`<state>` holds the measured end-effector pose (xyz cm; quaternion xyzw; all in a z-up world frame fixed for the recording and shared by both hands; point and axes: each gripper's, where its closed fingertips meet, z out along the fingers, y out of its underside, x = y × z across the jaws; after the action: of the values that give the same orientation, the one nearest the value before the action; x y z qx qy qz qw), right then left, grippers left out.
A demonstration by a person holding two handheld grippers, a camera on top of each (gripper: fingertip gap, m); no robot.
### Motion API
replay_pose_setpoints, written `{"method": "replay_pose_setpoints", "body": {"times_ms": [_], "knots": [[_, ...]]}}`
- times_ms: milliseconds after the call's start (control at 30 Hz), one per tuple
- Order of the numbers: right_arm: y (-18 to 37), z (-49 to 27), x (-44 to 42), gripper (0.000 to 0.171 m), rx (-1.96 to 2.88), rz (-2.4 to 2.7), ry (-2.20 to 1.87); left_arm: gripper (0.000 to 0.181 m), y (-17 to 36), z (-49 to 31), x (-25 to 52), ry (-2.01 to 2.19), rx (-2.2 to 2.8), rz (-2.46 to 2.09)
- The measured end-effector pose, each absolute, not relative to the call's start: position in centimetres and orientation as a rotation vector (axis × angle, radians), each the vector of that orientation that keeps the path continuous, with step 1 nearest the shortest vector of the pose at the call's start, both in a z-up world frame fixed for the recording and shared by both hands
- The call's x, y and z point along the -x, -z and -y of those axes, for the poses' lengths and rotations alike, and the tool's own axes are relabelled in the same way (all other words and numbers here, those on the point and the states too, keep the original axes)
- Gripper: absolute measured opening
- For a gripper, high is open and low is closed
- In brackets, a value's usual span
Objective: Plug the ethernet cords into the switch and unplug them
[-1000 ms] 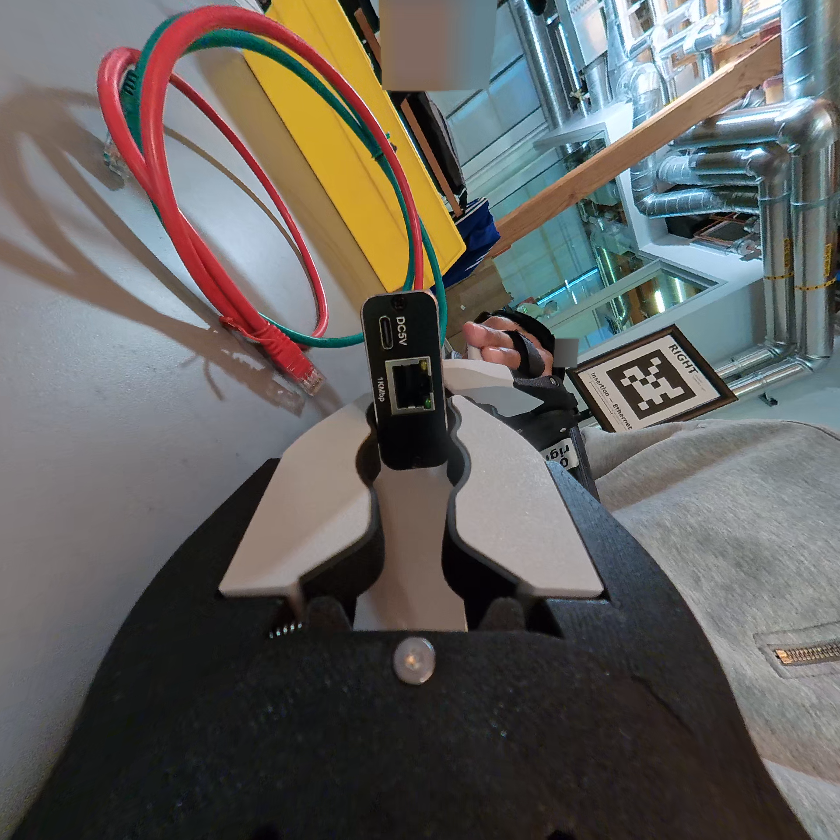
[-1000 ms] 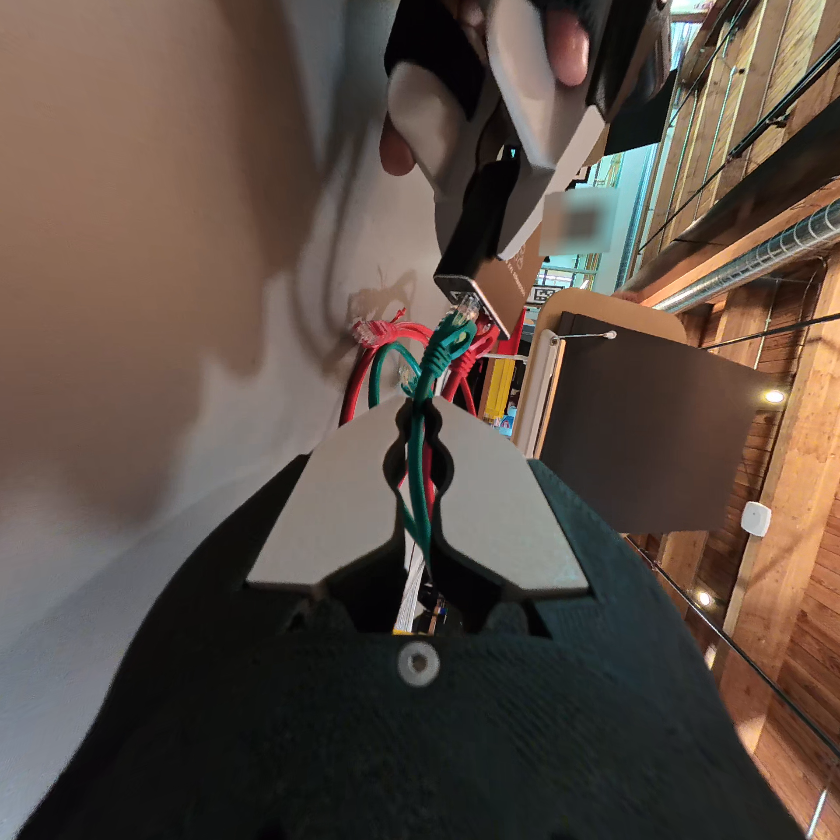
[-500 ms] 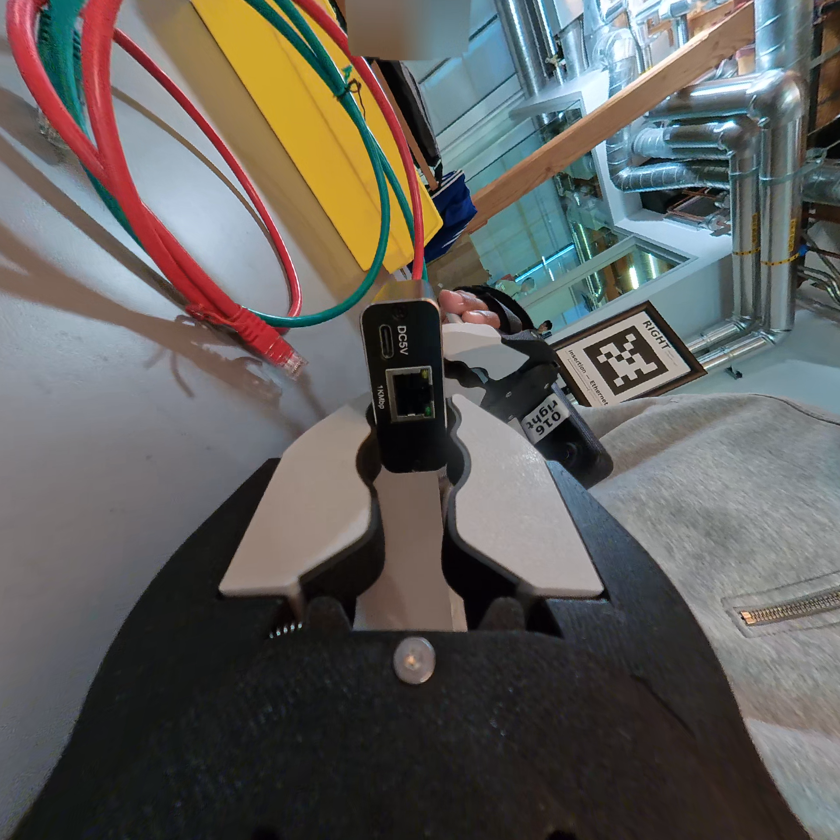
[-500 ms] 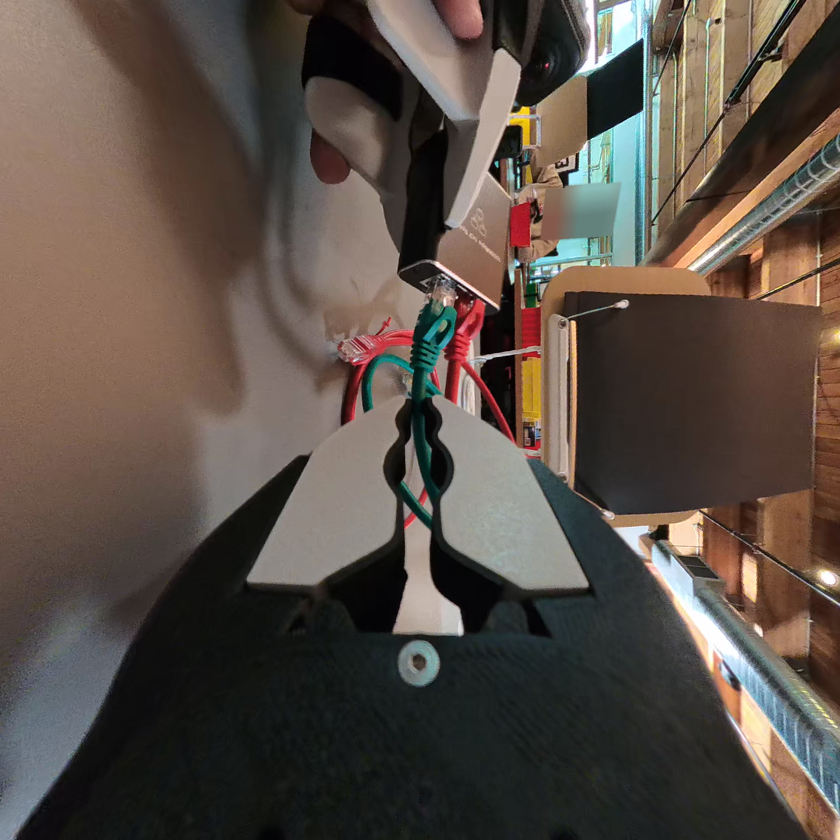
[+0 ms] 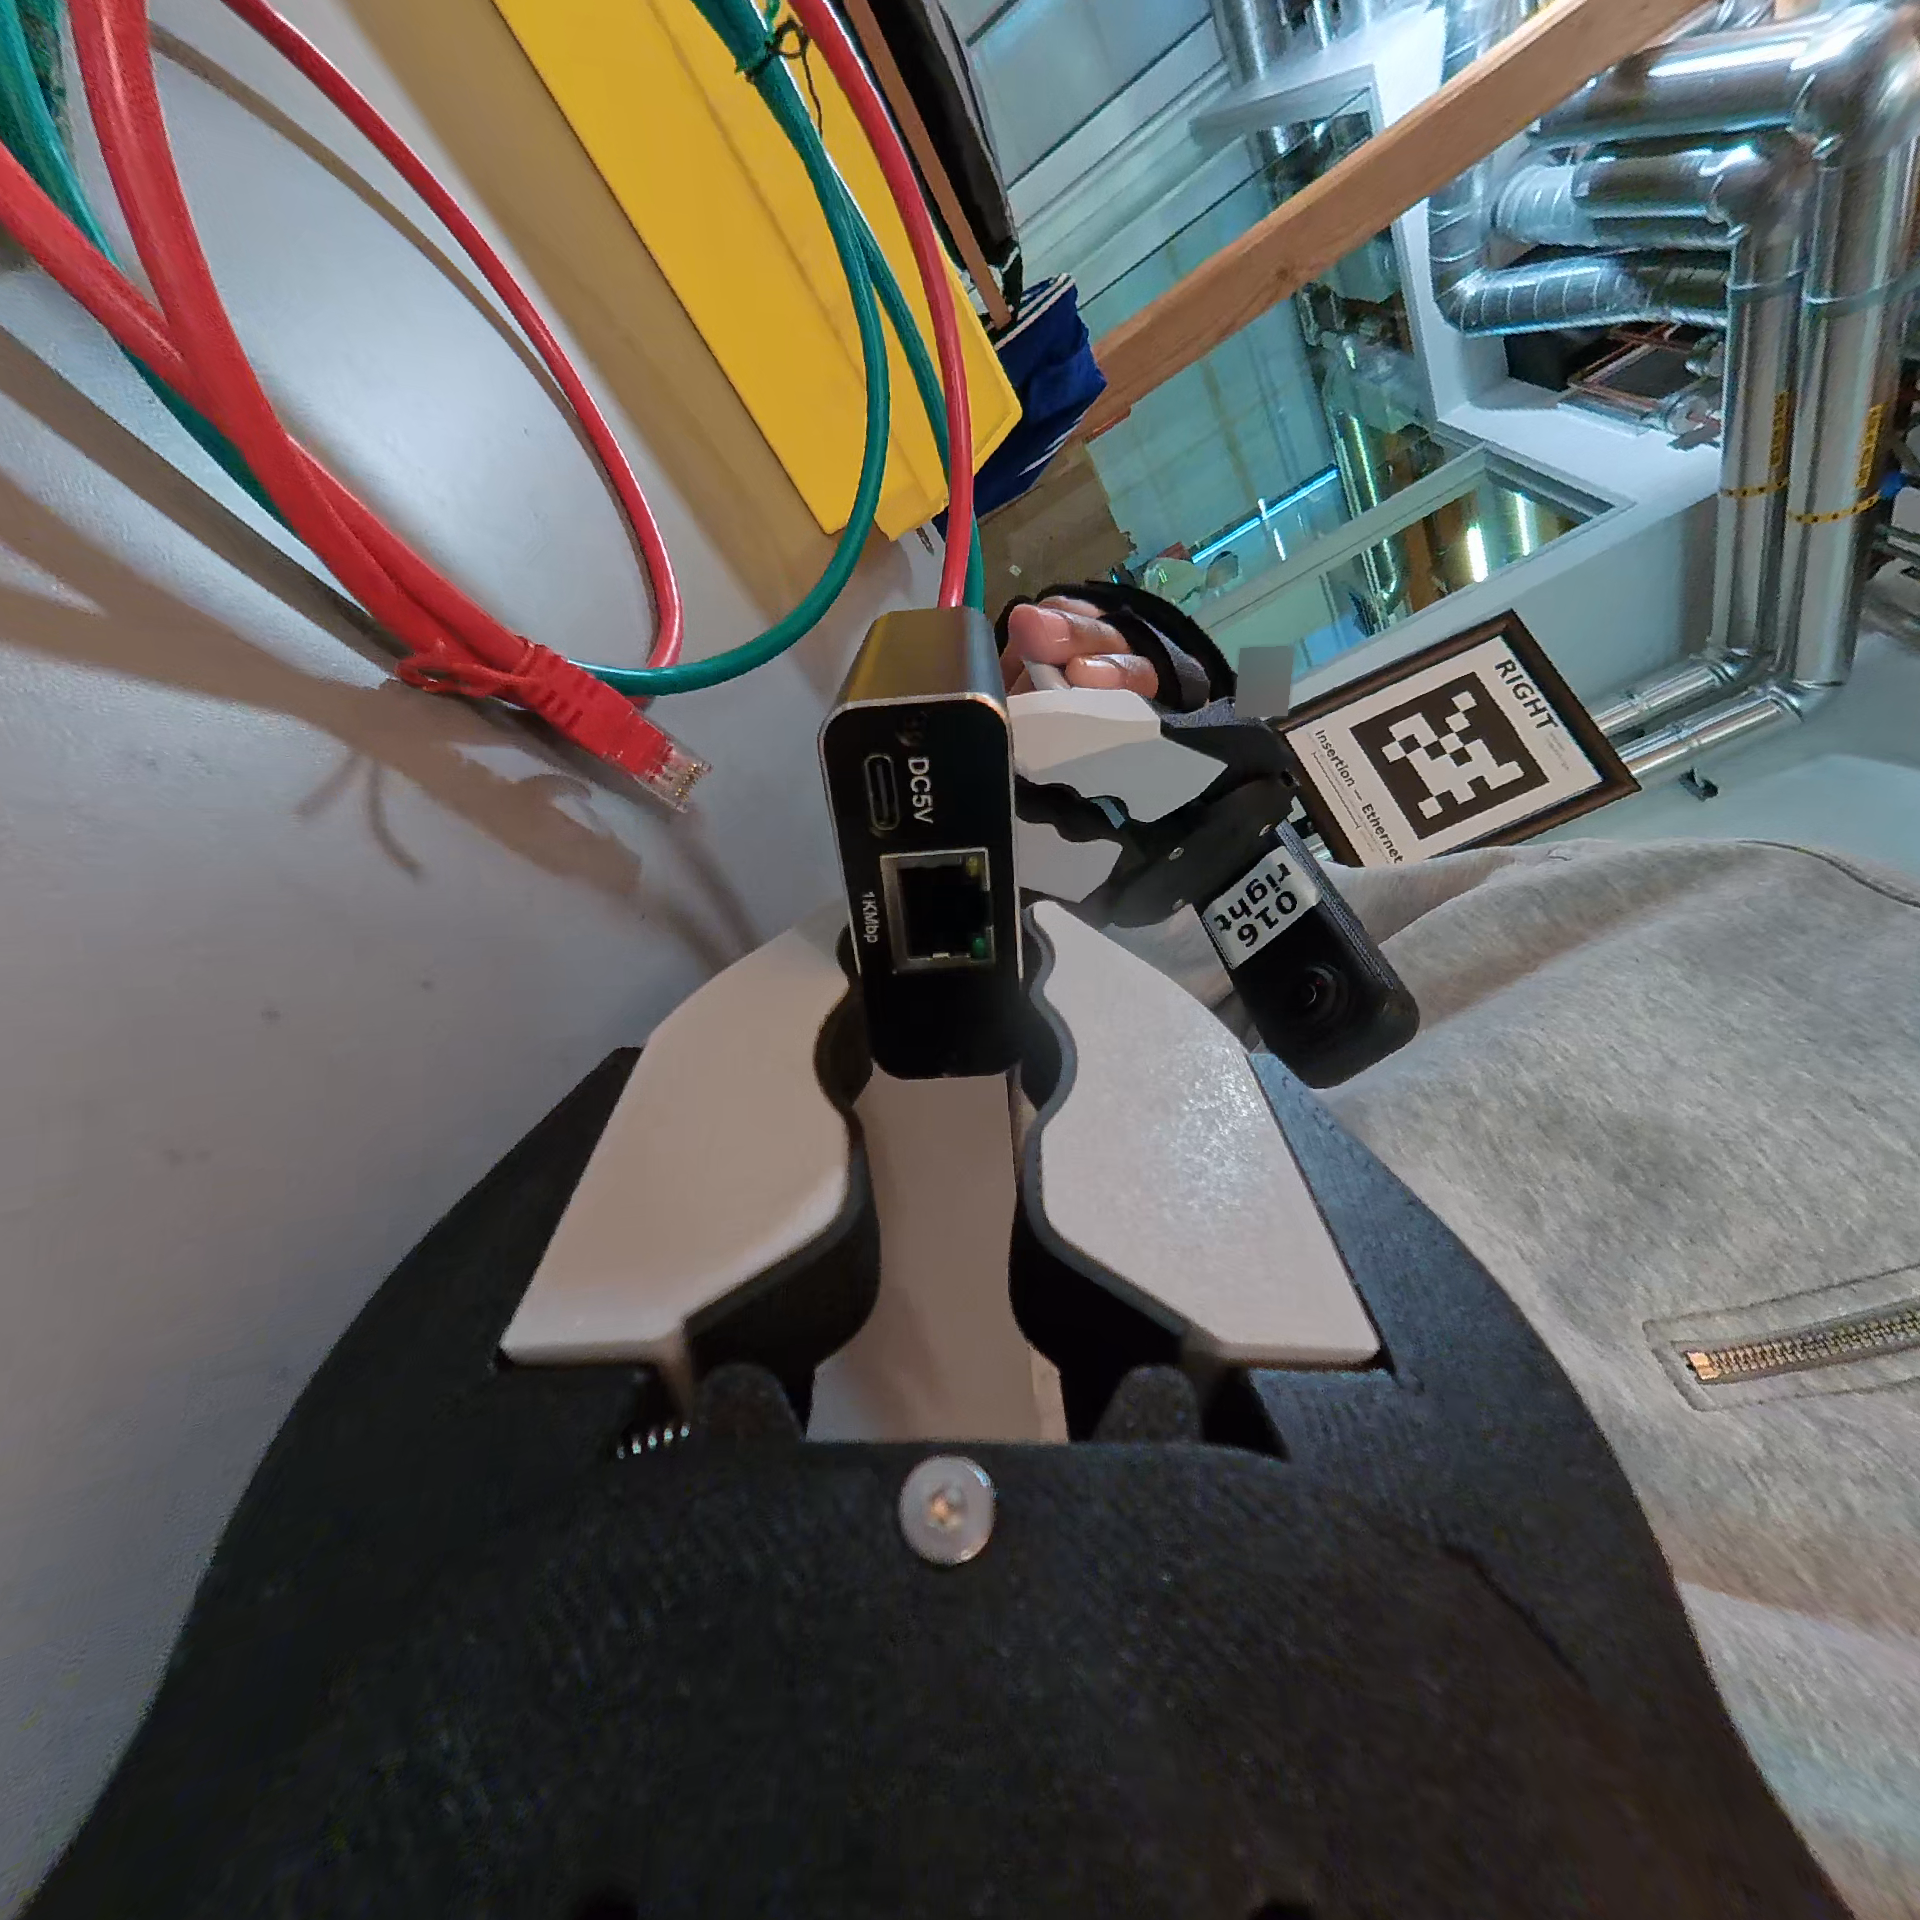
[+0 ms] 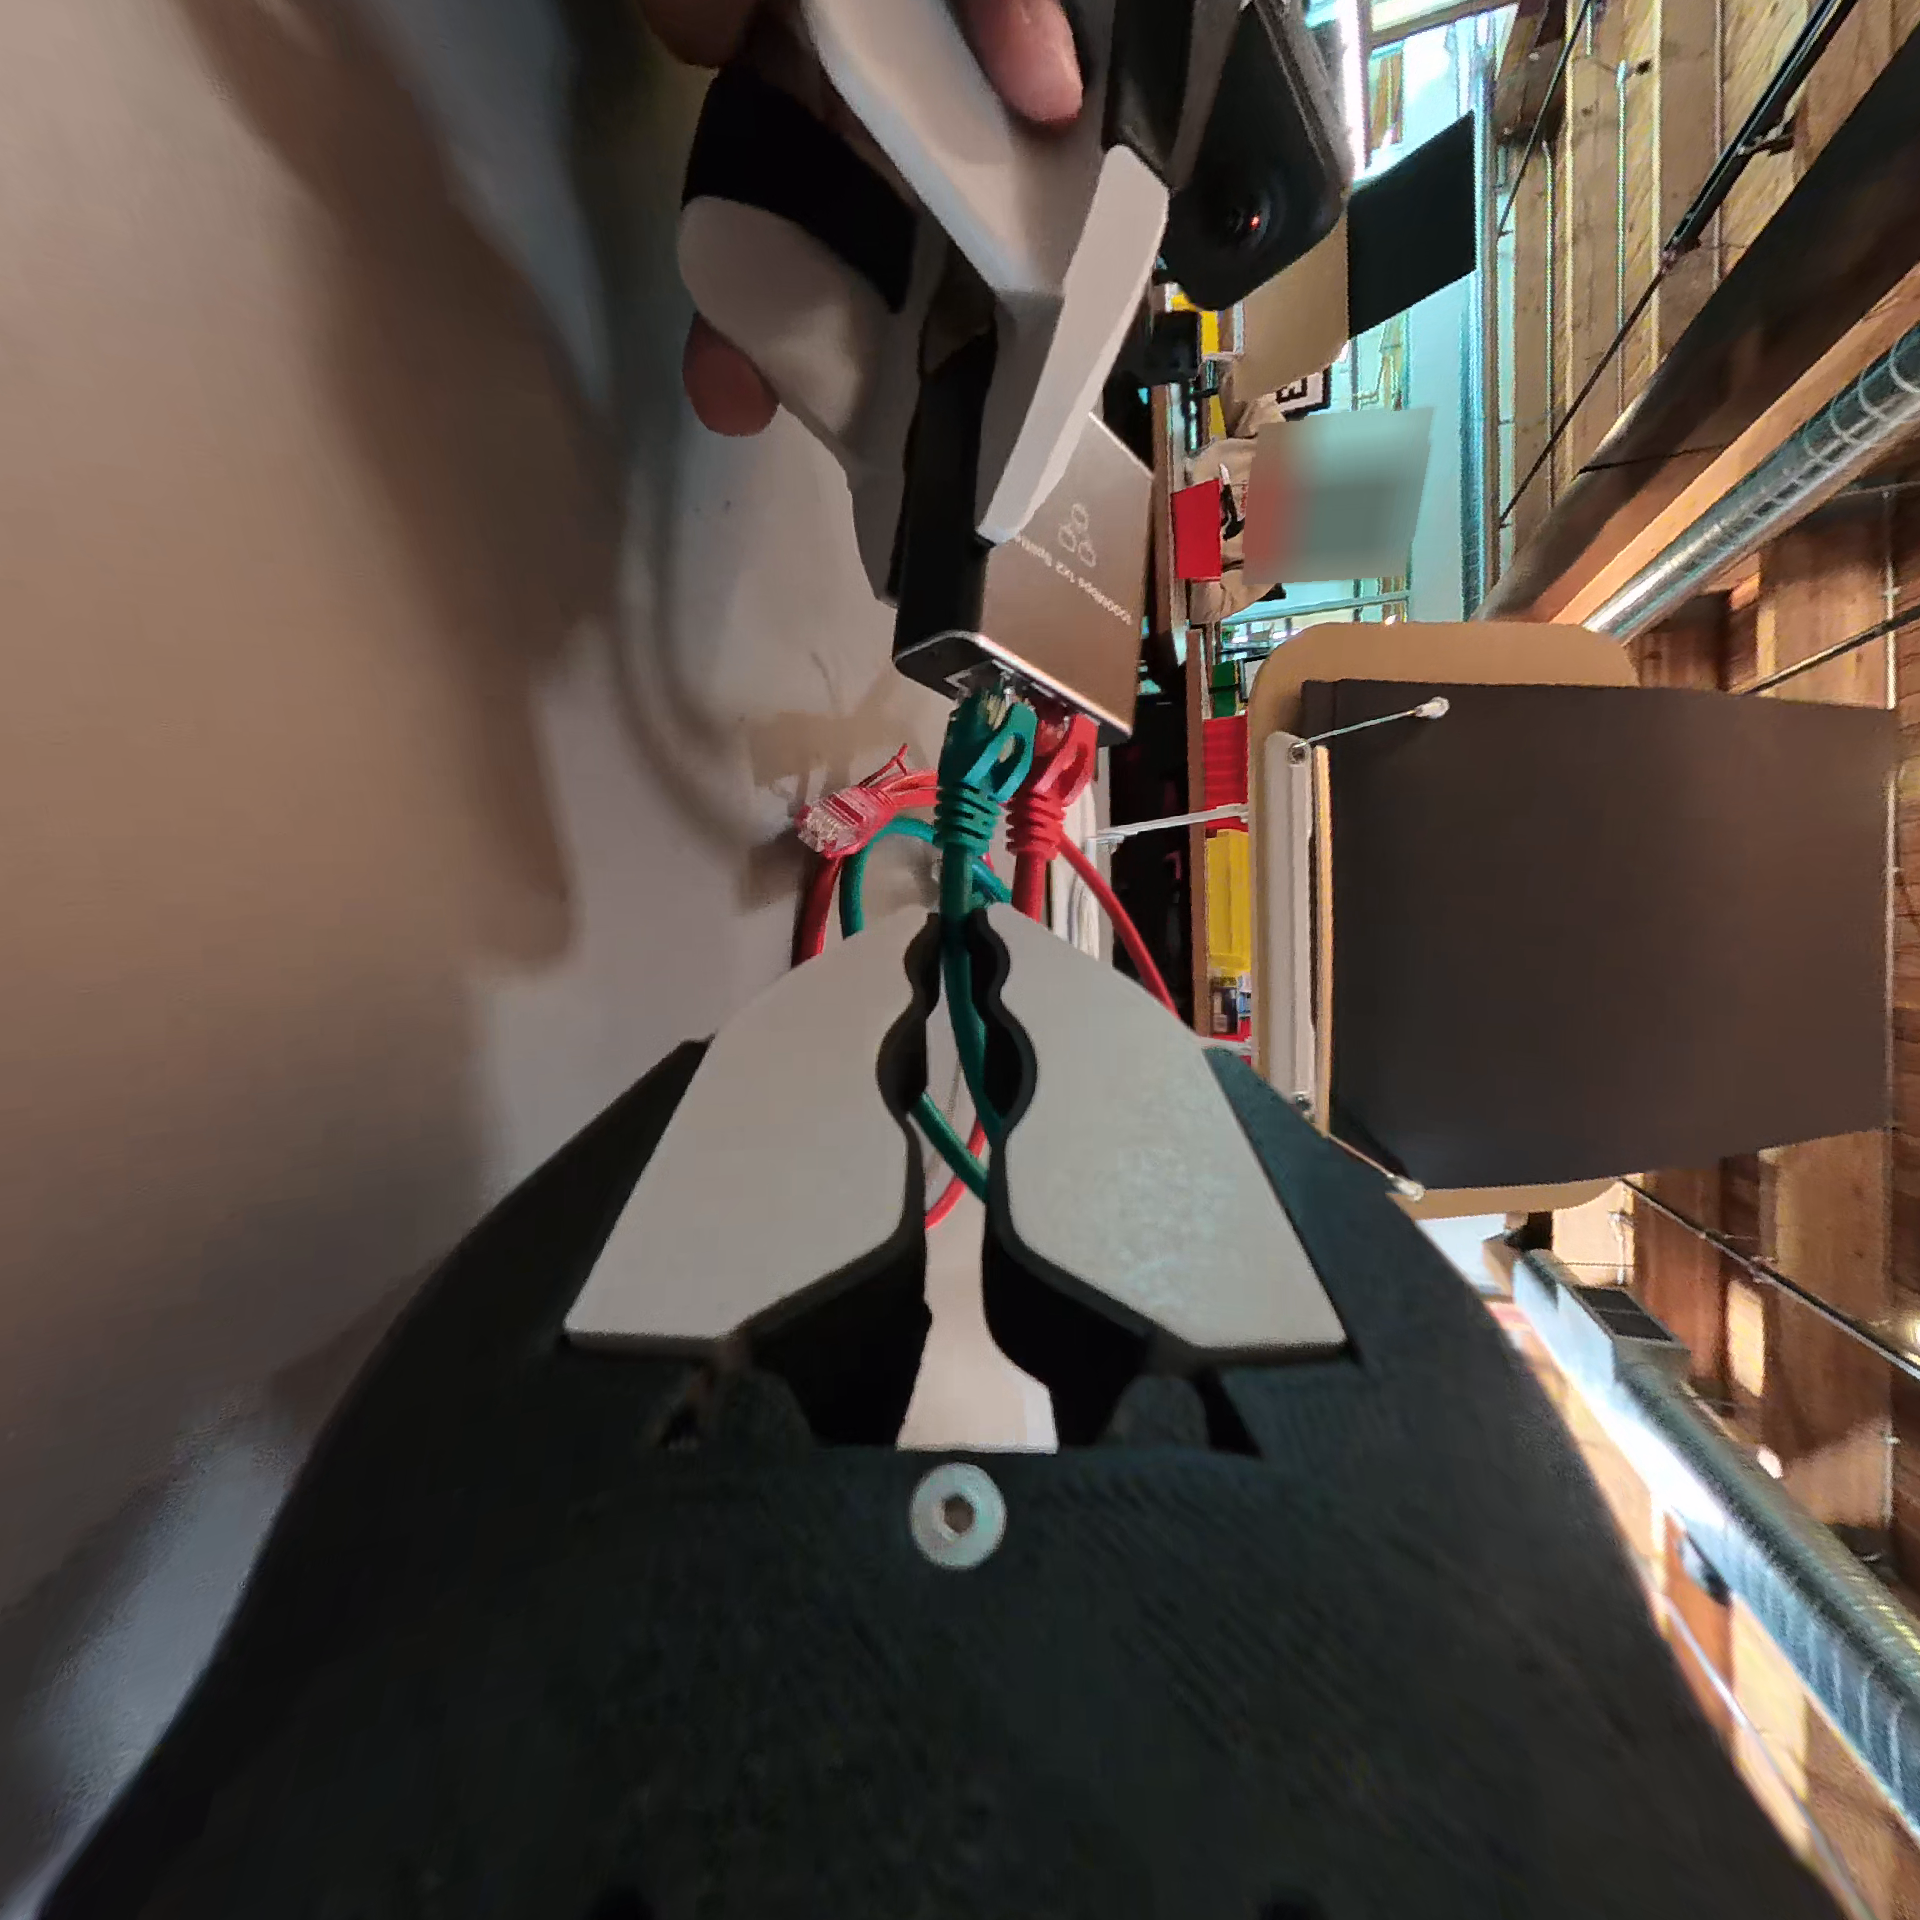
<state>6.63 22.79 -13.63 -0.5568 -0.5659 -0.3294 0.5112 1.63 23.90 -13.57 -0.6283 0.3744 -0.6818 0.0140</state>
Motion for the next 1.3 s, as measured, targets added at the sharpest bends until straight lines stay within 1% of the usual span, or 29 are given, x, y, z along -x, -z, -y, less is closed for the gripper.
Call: {"method": "replay_pose_setpoints", "body": {"times_ms": [300,333,367,400,433,500,533,600,700,800,867,967,1000,1133,1200,1300], "knots": [[13.5,-22.8,-6.3,0.004,1.453,1.231,0.577,0.023,13.7,-23.8,-1.6,2.119,1.975,-1.170],[13.2,-22.6,-5.5,0.004,1.435,1.211,0.499,0.023,13.8,-23.8,-1.6,2.115,1.977,-1.174],[12.3,-21.9,-3.4,0.000,1.361,1.184,0.345,0.022,14.2,-23.3,-1.9,2.080,2.003,-1.218],[11.2,-20.9,-0.7,0.000,1.285,1.163,0.199,0.023,15.6,-22.0,-2.2,1.965,2.064,-1.365],[10.9,-20.4,1.1,0.000,1.247,1.195,0.200,0.023,15.8,-20.2,-2.7,1.922,2.011,-1.519],[10.3,-20.2,2.6,0.000,1.121,1.280,0.448,0.023,15.7,-17.8,-3.8,1.928,1.988,-1.595],[10.1,-20.3,2.3,0.000,1.145,1.259,0.483,0.024,15.6,-17.7,-4.2,1.953,2.010,-1.554],[9.4,-20.8,0.1,0.000,1.271,1.129,0.408,0.023,15.5,-19.0,-4.5,1.986,2.069,-1.416],[6.5,-22.0,-4.6,0.000,1.365,0.901,0.361,0.023,14.7,-22.5,-4.2,2.027,2.078,-1.159],[4.9,-22.6,-8.3,0.000,1.434,0.688,0.188,0.023,13.9,-25.8,-3.4,2.088,2.064,-0.901],[5.5,-23.0,-10.0,0.003,1.504,0.574,0.049,0.022,13.6,-27.4,-2.7,2.109,2.050,-0.774],[7.4,-23.5,-10.2,0.018,1.632,0.480,-0.186,0.022,13.3,-28.9,-2.0,2.135,2.030,-0.636],[7.8,-23.5,-9.5,0.020,1.659,0.473,-0.252,0.022,13.2,-29.1,-2.0,2.142,2.025,-0.617],[9.9,-22.4,-4.5,0.020,1.748,0.569,-0.446,0.022,13.5,-29.1,-2.1,2.083,2.035,-0.632],[11.8,-21.8,-2.4,0.022,1.833,0.661,-0.443,0.022,13.5,-29.1,-2.2,2.073,2.037,-0.639],[15.4,-21.9,-2.2,0.032,1.963,0.795,-0.230,0.022,13.4,-29.1,-2.1,2.087,2.034,-0.633]]}}
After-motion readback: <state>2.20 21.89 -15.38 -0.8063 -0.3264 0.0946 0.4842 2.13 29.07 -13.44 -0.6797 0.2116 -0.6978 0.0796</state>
